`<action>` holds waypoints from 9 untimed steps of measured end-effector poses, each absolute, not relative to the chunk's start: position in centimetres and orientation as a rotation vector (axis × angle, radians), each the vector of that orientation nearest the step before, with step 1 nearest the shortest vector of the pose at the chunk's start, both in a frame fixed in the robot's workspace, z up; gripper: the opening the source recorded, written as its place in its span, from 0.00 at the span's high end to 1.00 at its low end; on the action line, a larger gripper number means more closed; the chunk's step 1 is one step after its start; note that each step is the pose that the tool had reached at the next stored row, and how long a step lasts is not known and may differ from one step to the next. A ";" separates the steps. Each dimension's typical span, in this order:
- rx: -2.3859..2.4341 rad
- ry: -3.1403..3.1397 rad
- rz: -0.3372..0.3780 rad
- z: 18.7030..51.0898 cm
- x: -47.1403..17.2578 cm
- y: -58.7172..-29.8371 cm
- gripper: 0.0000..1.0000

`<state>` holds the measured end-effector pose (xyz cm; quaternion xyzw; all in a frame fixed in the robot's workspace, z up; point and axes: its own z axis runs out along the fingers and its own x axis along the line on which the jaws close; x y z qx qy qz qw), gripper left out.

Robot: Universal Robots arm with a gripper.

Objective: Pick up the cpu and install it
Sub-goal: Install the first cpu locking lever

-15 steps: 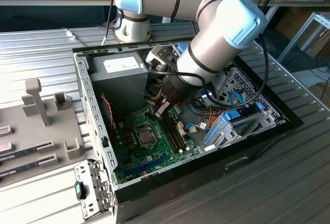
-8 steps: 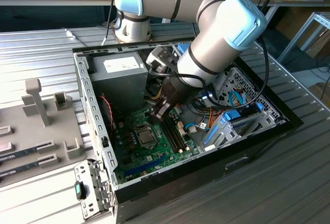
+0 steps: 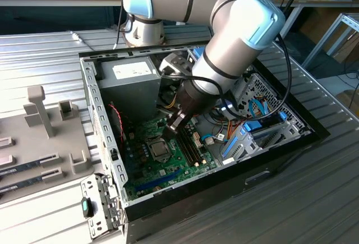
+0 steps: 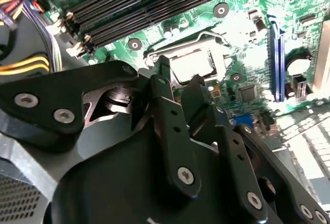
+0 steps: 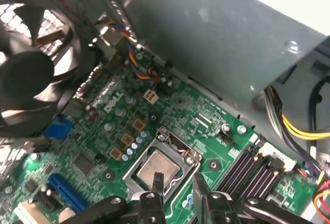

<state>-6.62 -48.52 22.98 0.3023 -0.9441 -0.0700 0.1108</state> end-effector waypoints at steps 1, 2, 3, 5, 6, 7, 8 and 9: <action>0.854 -2.787 -0.205 22.9 -6.6 -48.5 0.64; 0.840 -2.792 -0.205 22.9 -6.6 -48.5 0.64; 0.821 -2.799 -0.205 22.8 -6.6 -48.5 0.64; 0.783 -2.812 -0.203 22.7 -6.6 -48.5 0.64; 0.746 -2.824 -0.199 22.6 -6.6 -48.5 0.64; 0.730 -2.829 -0.192 22.6 -6.6 -48.5 0.64; 0.717 -2.833 -0.183 22.6 -6.6 -48.5 0.64; 0.690 -2.840 -0.159 22.6 -6.6 -48.5 0.64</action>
